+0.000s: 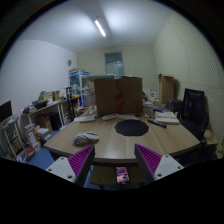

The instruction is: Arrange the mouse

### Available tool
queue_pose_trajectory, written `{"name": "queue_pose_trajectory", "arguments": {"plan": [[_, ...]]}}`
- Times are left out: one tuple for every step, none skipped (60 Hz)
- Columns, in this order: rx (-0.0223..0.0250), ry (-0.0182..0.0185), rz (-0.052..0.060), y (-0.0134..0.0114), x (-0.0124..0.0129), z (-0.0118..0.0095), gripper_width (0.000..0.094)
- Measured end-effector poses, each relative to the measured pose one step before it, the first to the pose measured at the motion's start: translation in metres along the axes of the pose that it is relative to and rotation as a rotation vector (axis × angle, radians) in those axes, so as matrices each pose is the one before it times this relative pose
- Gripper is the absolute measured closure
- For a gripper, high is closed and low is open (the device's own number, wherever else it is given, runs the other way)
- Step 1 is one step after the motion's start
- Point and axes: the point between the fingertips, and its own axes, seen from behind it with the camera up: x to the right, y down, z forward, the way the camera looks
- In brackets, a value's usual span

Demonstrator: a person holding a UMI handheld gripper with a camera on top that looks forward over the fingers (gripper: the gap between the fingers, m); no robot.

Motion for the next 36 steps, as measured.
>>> {"name": "queue_pose_trajectory", "arguments": {"plan": [[-0.00037,0.00029,0.0005,-0.0018,-0.00149,0.00093,0.0098],[-0.00005,-0.00065,0.0009,0.00008,-0.00048,0.00013,0.0096],[0.00044,-0.00116,0.0005,0.00013,-0.00037,0.00021,0.0095],[0.00055,-0.00146,0.0001,0.00014,-0.00036,0.00019,0.01],[0.00022,-0.00181,-0.0005,0.00011,-0.0004,0.00005,0.0096],[-0.00075,-0.00157,-0.0004,0.00031,-0.00036,0.00012,0.0101],[-0.00078,-0.0018,-0.0009,0.00031,-0.0004,-0.00016,0.0101],[-0.00204,-0.0023,-0.0004,0.00071,-0.0004,0.00109,0.0102],[-0.00164,-0.00264,-0.0019,-0.00053,0.00013,-0.00154,0.0102],[-0.00064,-0.0035,-0.002,0.00046,-0.00086,-0.00009,0.01],[-0.00055,-0.00361,-0.0015,0.0011,-0.00118,0.00145,0.01],[-0.00159,-0.00387,-0.0017,-0.00007,-0.00095,-0.00069,0.0098],[-0.00018,-0.00355,-0.0006,0.00131,-0.0012,0.00148,0.0099],[-0.00119,-0.00346,-0.0008,0.00066,-0.00138,0.00067,0.01],[-0.00173,-0.00389,-0.0018,0.00068,-0.00159,0.00081,0.01],[-0.0034,-0.00292,-0.0046,0.00072,-0.00456,0.00044,0.0099],[-0.00322,-0.00492,-0.0059,0.0019,-0.00256,-0.00017,0.0098],[-0.00373,-0.00506,-0.0073,0.00118,-0.00293,0.00139,0.0105],[-0.00423,-0.00514,-0.0075,0.00135,-0.00254,0.00128,0.0104],[-0.0042,-0.00485,-0.0066,0.00132,-0.00275,0.00155,0.0101],[-0.00417,-0.00407,-0.0047,0.00122,-0.00263,0.00299,0.0106],[-0.00406,-0.00385,-0.0029,0.00139,-0.0032,0.00216,0.0103],[-0.00502,-0.00462,-0.0014,0.00117,-0.00088,-0.00236,0.0103],[-0.00447,-0.00575,-0.0008,0.00195,-0.00422,0.00303,0.01],[-0.00323,-0.00704,-0.0006,0.00311,-0.00582,0.00859,0.0102],[-0.00415,-0.0095,0.0001,0.00167,-0.0047,0.00405,0.0098],[-0.00445,-0.01028,0.0007,0.0021,-0.00421,0.00394,0.0102],[-0.00577,-0.01017,0.0019,0.00195,-0.00446,0.00456,0.0097],[-0.00645,-0.00989,0.0025,0.00211,-0.00442,0.00466,0.0099],[-0.00801,-0.00994,0.0027,0.00098,-0.00316,-0.00035,0.01],[-0.00582,-0.01026,0.002,0.00156,-0.00498,0.00487,0.0101],[-0.00367,-0.01069,0.0015,0.00094,-0.00534,0.005,0.0101],[-0.00219,-0.01049,0.0011,0.00051,-0.00532,0.00521,0.0099],[-0.00349,-0.00854,0.0012,-0.00173,-0.00883,0.00322,0.0098],[0.00098,-0.0116,-0.0011,0.0029,-0.00379,0.00963,0.0095],[-0.00035,-0.0097,-0.0003,0.00033,-0.00488,0.00571,0.0096]]}}
